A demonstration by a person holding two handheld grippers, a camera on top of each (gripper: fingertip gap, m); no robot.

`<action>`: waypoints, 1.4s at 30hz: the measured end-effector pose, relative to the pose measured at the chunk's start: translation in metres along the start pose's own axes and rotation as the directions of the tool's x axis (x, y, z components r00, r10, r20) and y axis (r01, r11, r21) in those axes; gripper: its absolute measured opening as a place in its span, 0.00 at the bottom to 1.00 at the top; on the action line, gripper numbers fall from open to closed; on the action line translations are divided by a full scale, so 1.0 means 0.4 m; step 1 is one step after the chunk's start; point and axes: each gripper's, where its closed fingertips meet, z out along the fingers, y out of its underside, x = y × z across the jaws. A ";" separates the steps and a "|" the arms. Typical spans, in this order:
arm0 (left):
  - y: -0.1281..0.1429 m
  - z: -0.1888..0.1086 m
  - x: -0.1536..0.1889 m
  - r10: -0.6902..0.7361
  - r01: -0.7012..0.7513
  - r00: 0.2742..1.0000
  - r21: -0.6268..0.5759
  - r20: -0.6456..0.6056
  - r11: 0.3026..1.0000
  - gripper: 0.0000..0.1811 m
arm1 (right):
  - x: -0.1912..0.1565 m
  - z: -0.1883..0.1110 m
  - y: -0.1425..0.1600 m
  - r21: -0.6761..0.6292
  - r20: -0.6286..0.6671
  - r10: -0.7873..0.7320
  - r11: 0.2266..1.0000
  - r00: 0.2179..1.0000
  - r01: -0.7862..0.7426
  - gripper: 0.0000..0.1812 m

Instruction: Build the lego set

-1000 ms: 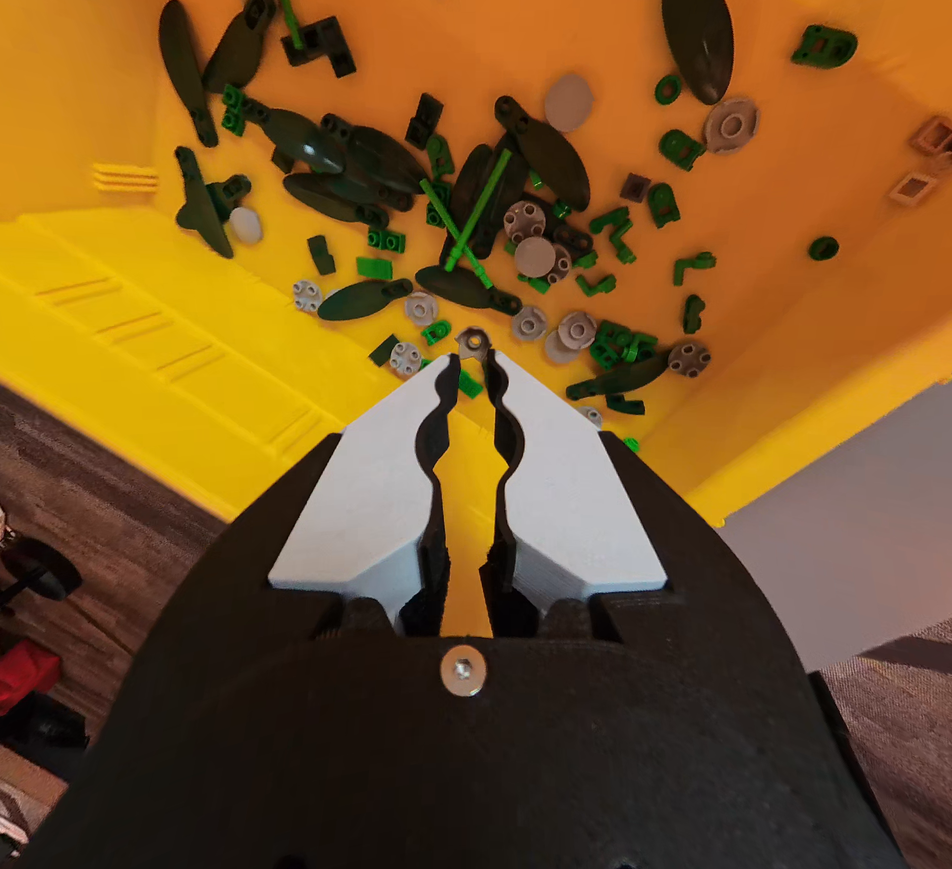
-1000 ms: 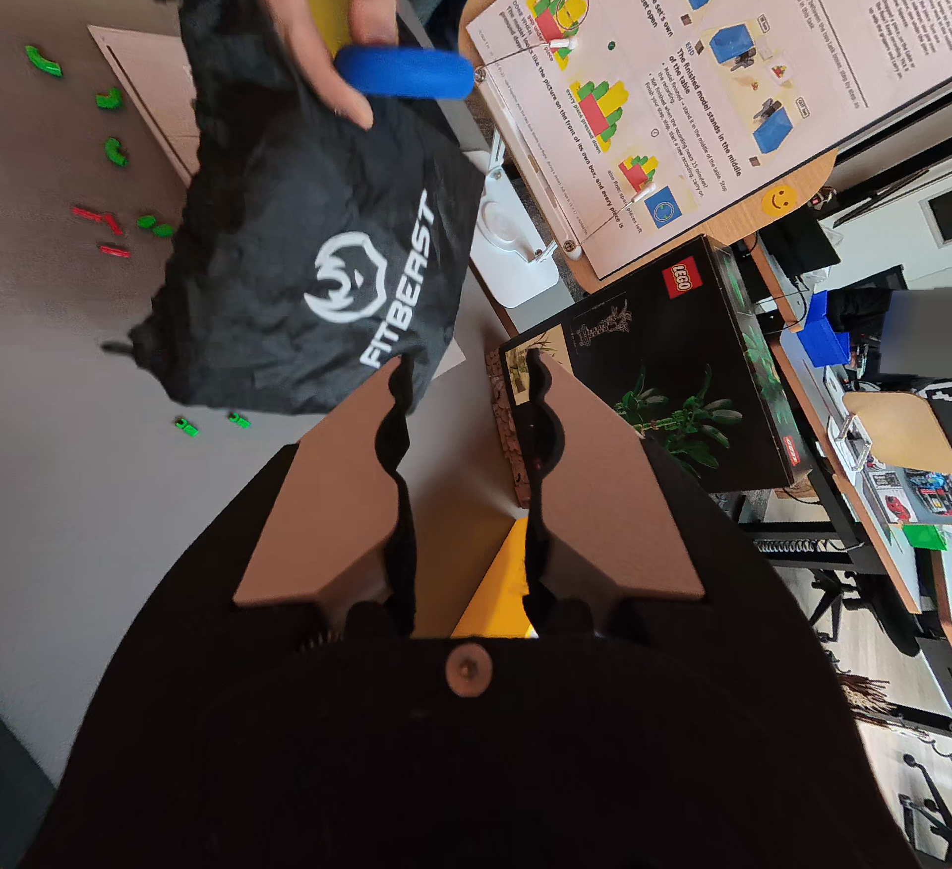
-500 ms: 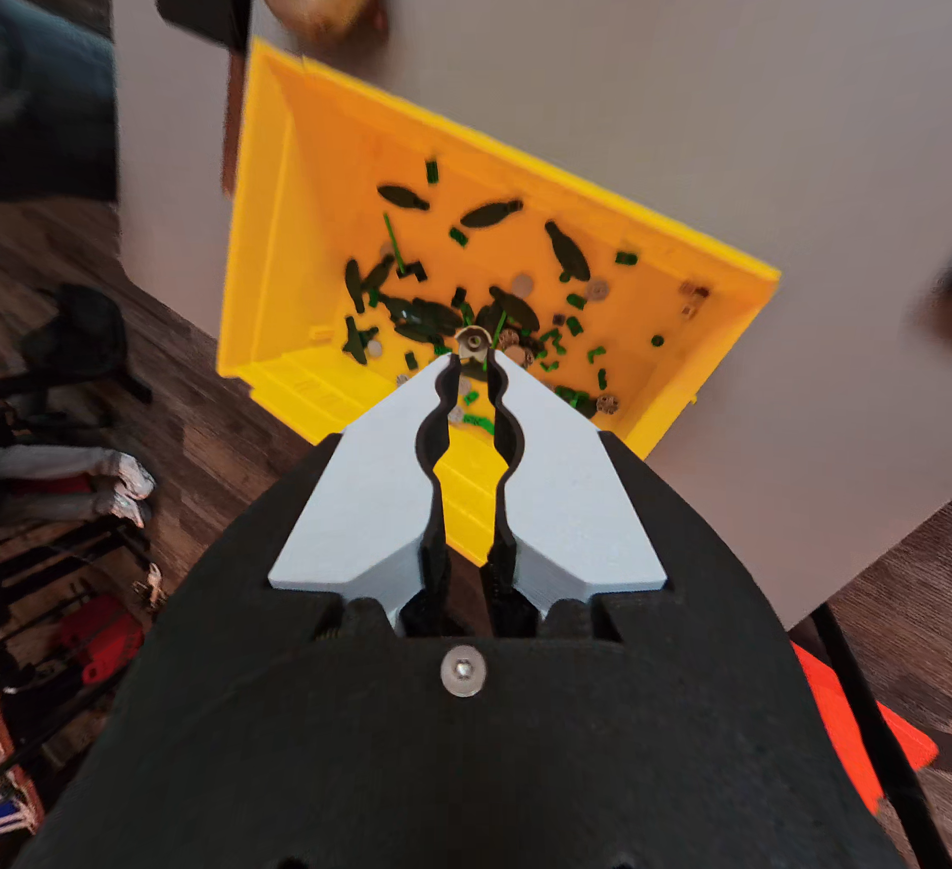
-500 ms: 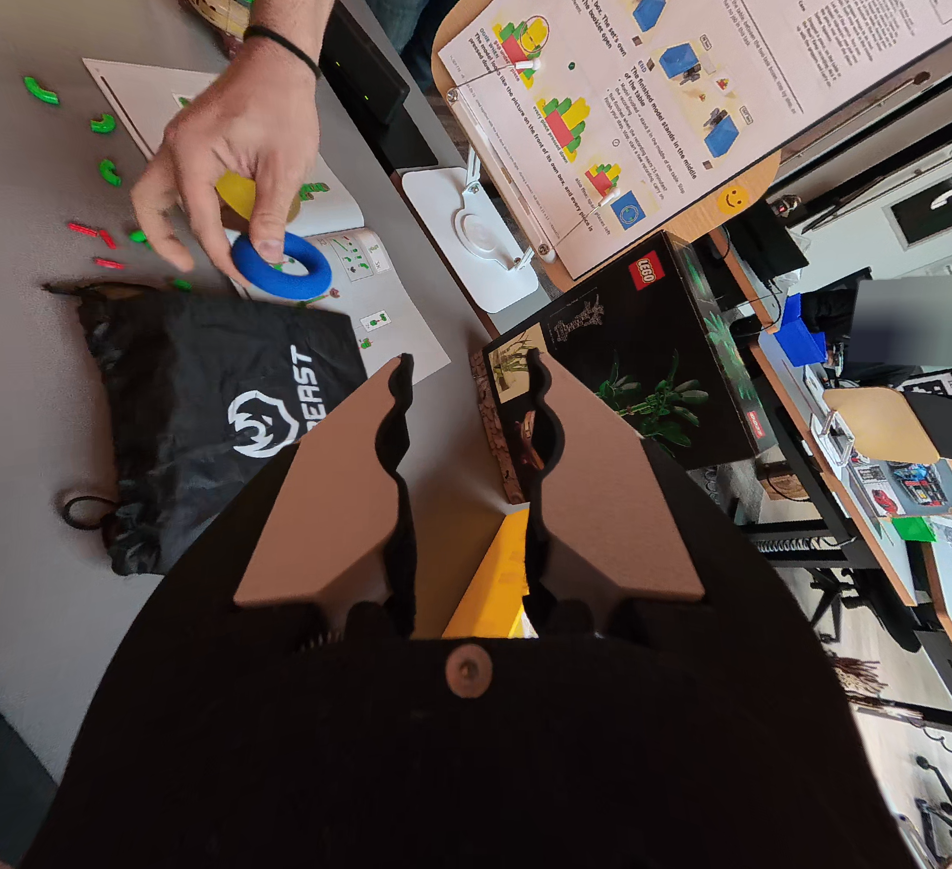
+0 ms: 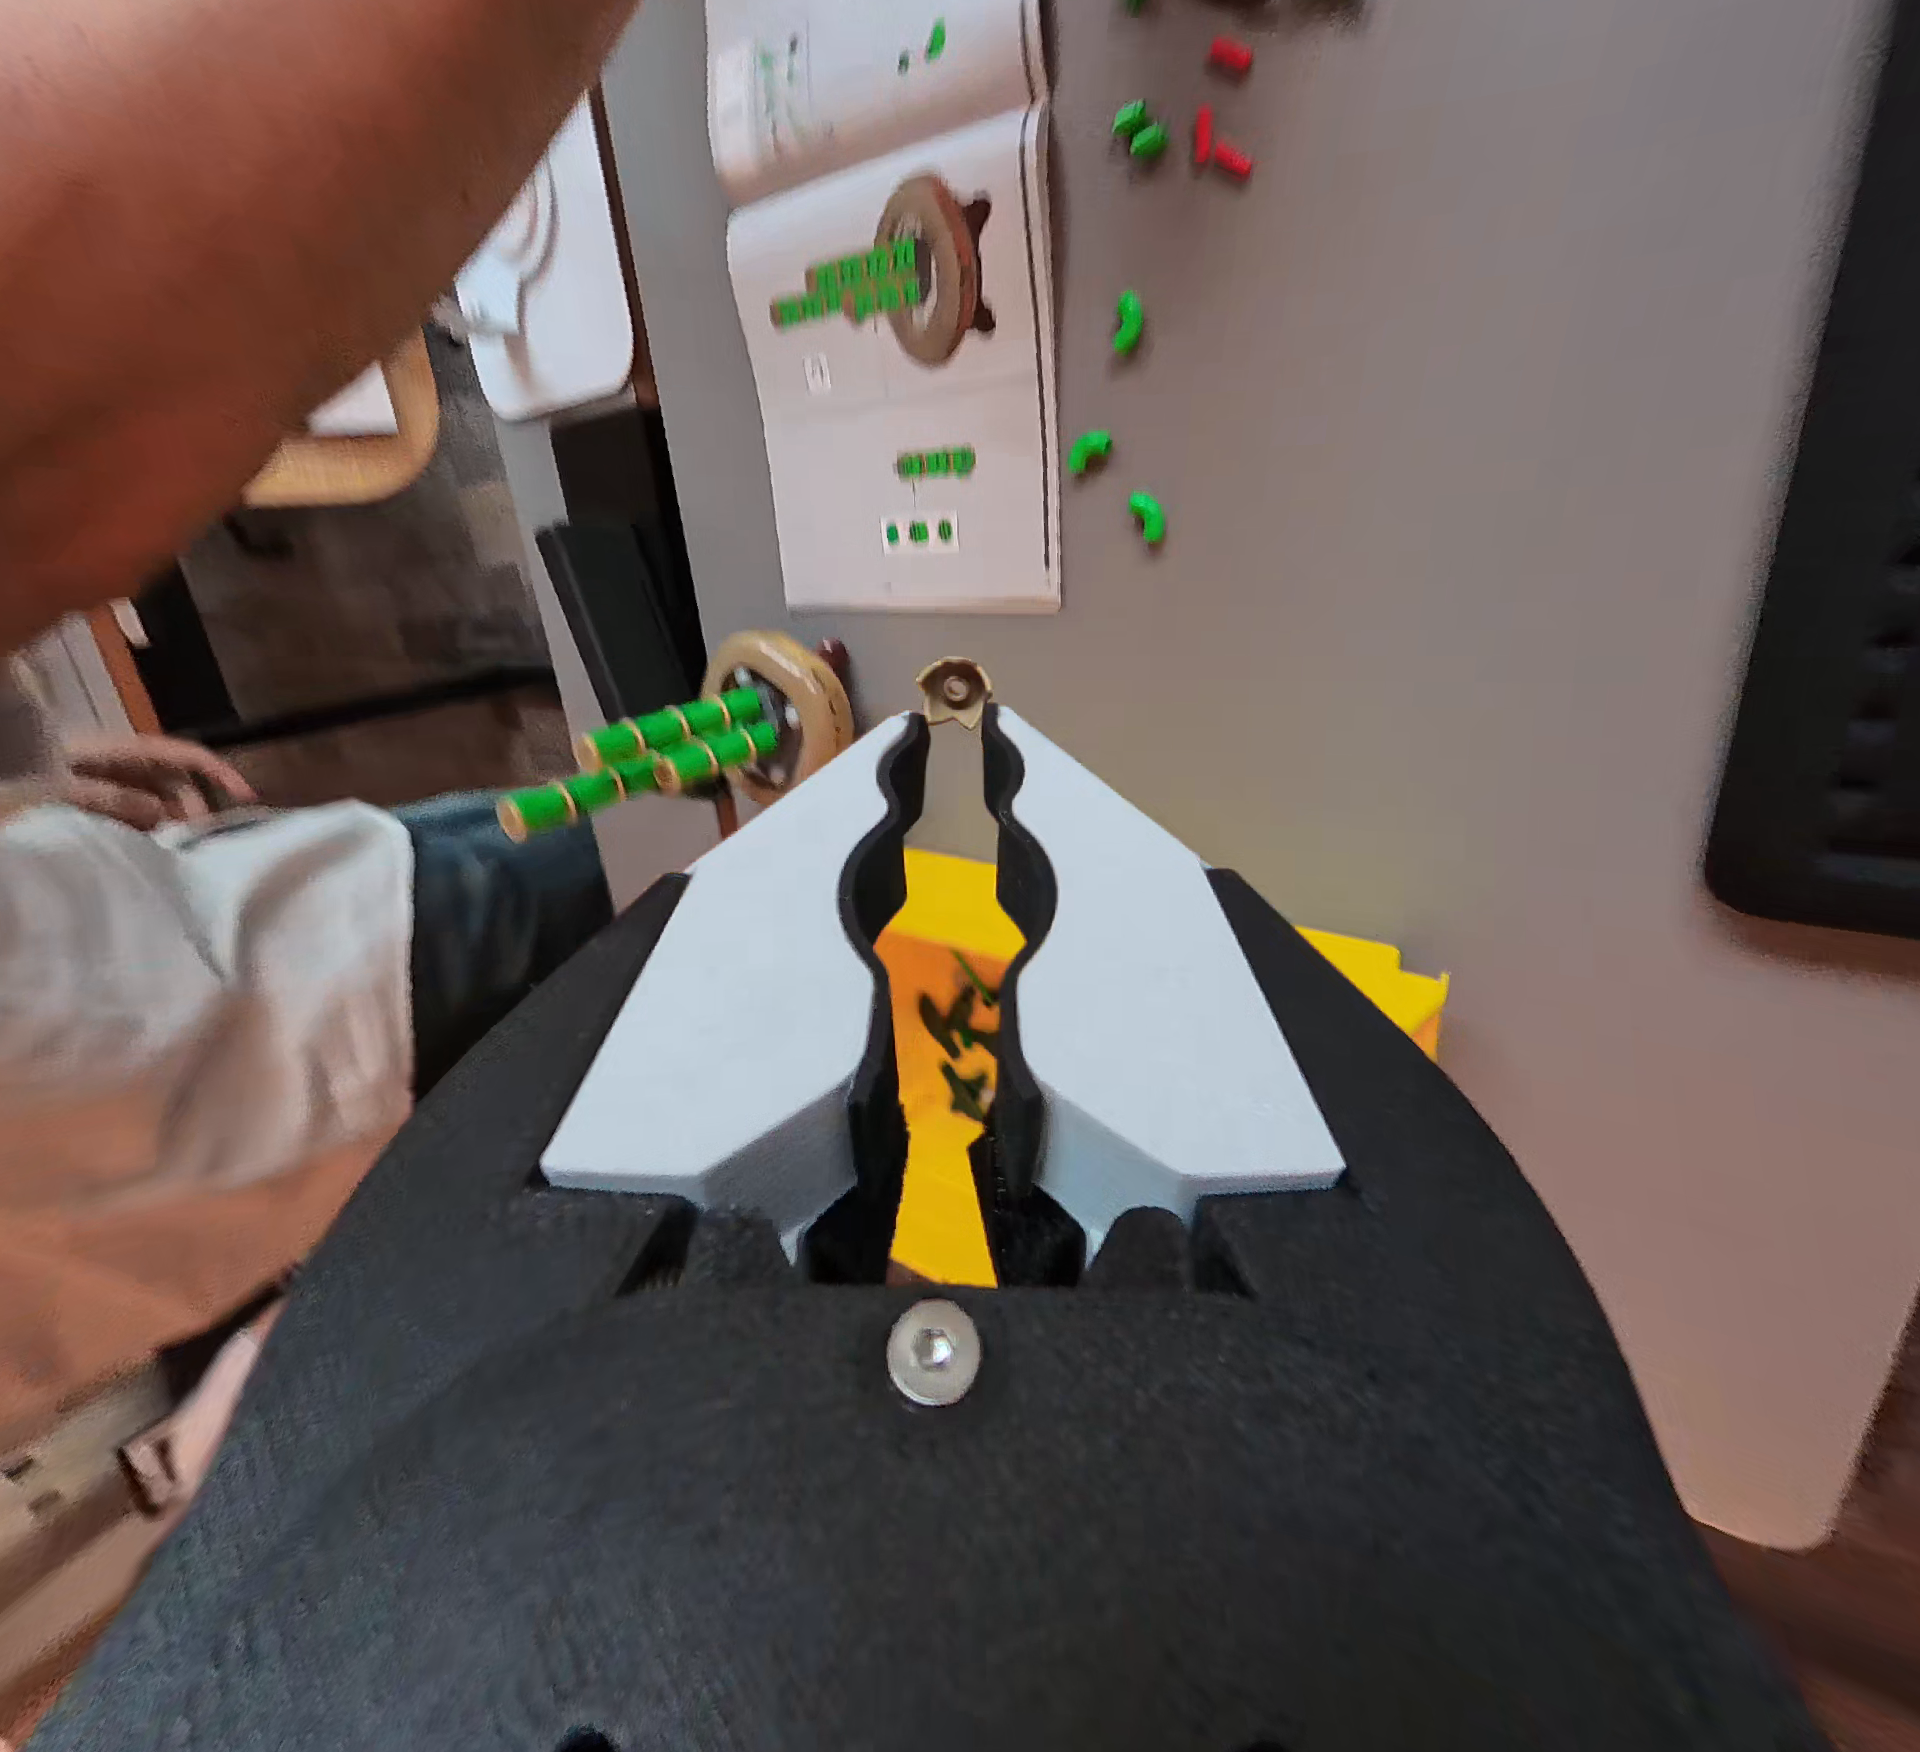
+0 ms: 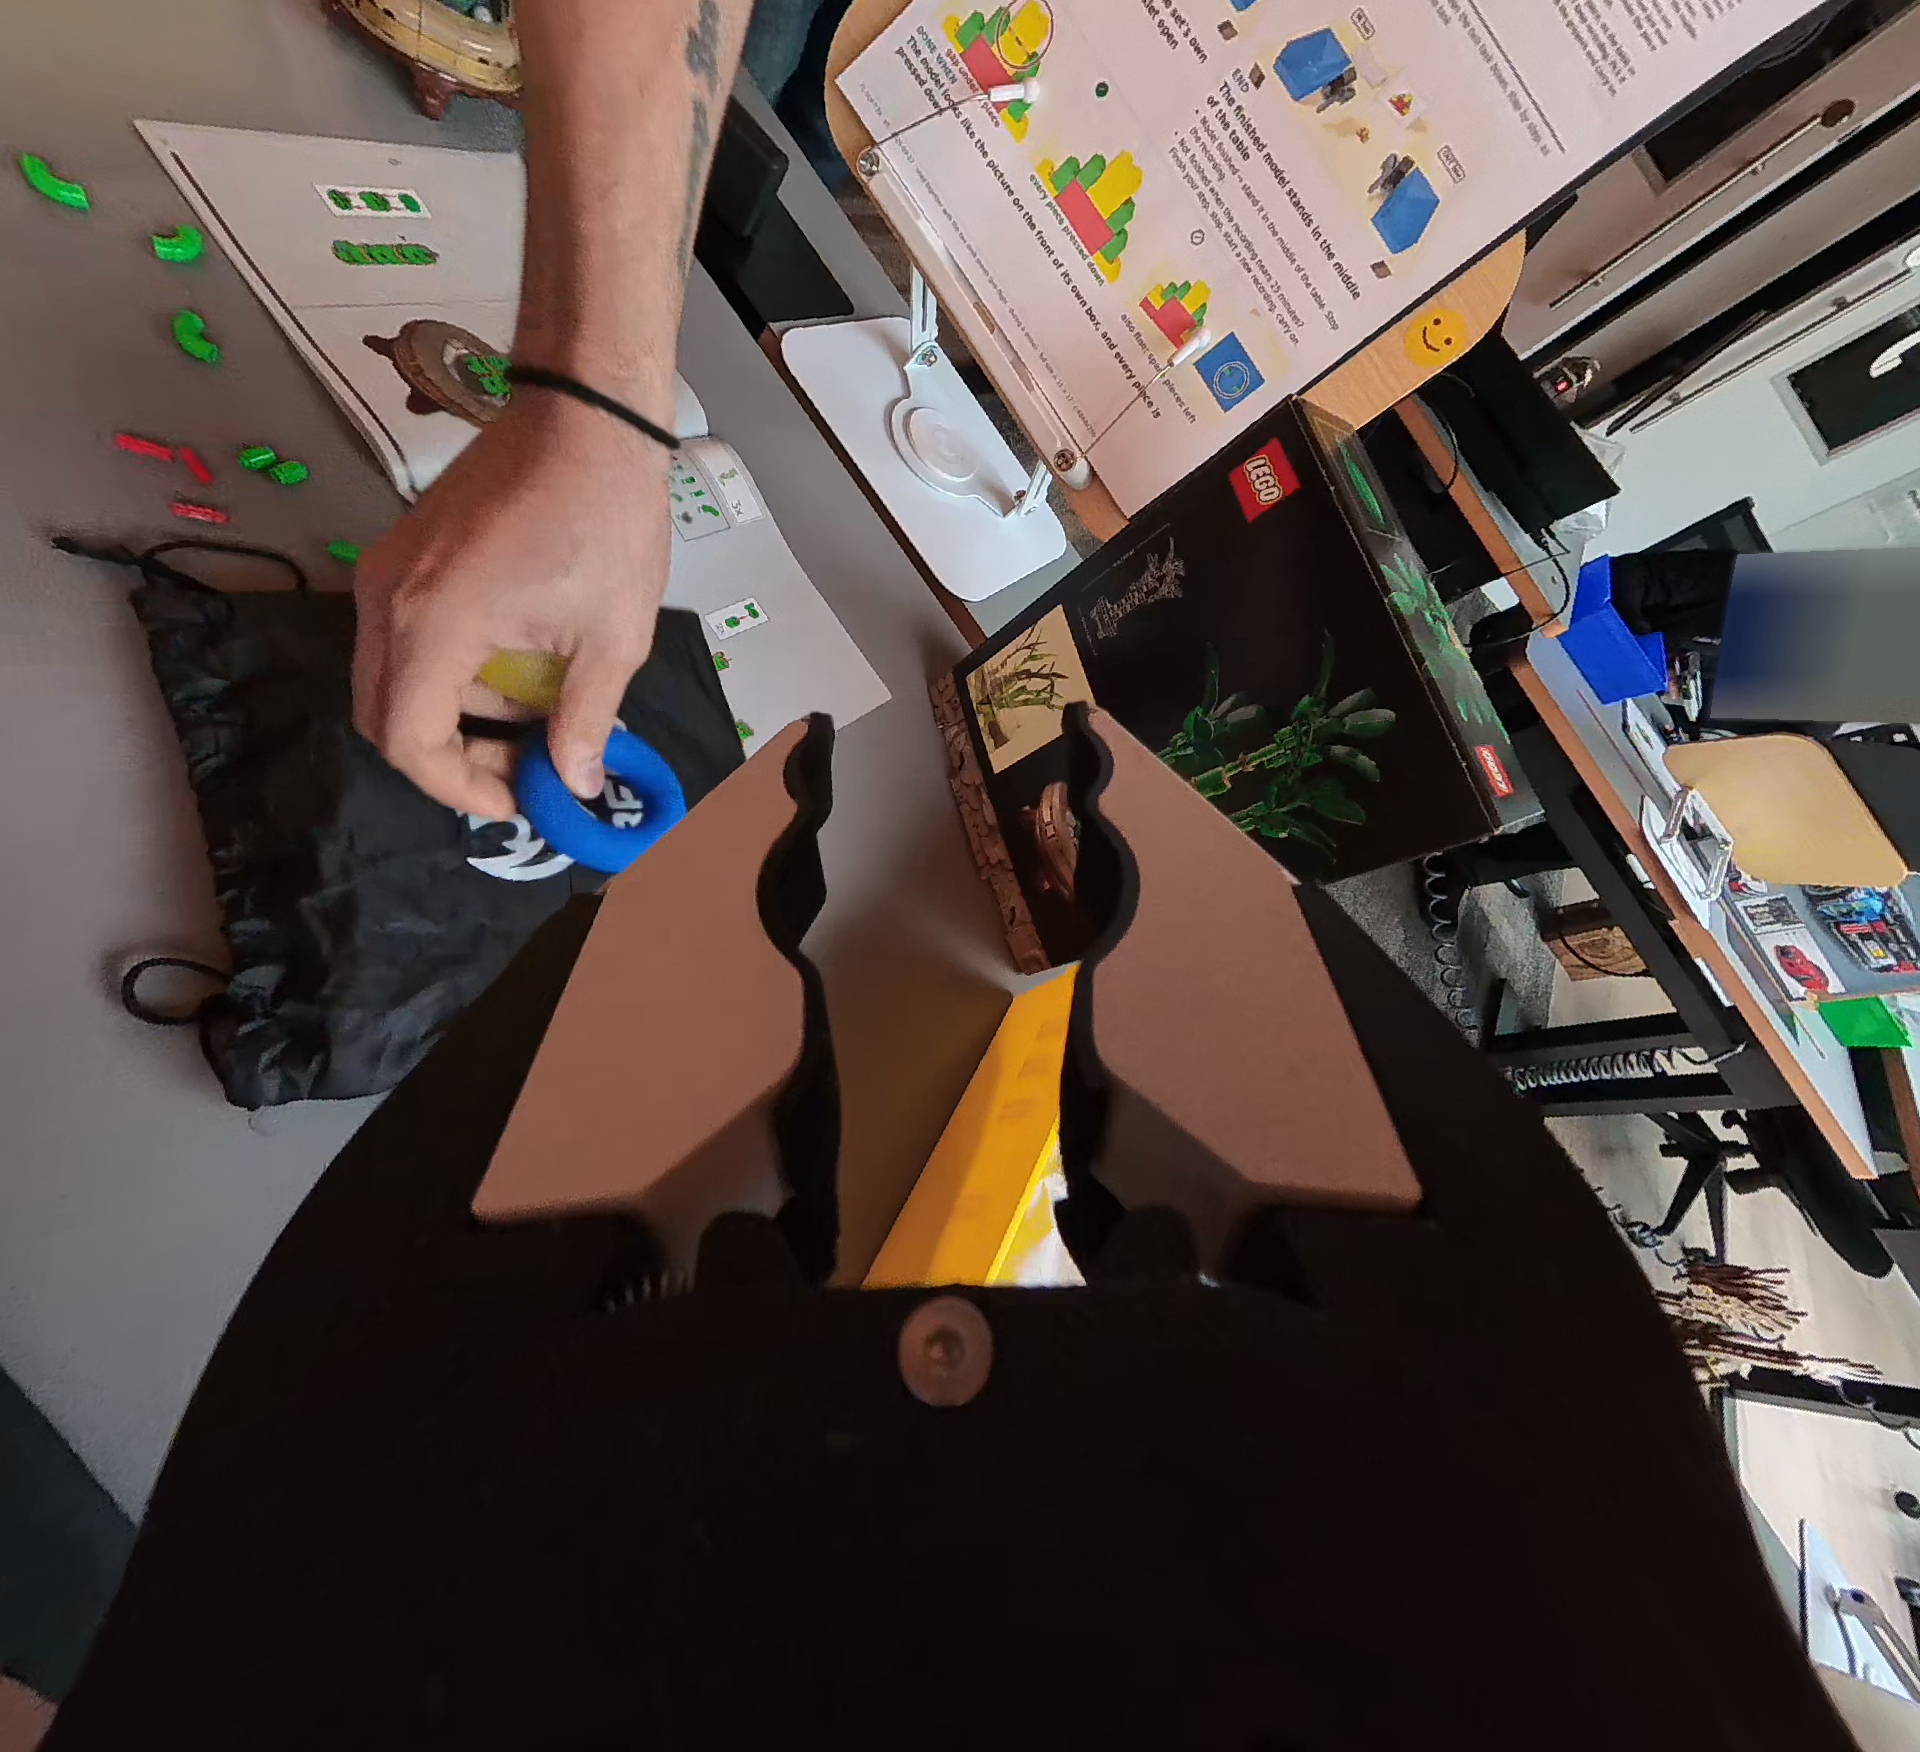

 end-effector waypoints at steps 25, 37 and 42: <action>-0.758 0.265 0.039 0.368 -0.273 0.918 0.443 -0.145 0.854 0.05 | 0.022 -0.037 0.052 0.021 0.022 0.063 0.998 0.998 -0.063 0.25; -0.720 0.268 0.030 0.340 -0.257 0.929 0.408 -0.145 0.876 0.05 | 0.008 -0.026 0.058 0.005 0.056 0.057 0.998 0.997 -0.057 0.25; -0.656 0.283 0.050 0.301 -0.224 0.941 0.381 -0.154 0.897 0.04 | -0.025 -0.007 0.063 -0.032 0.111 0.036 0.999 0.993 -0.033 0.25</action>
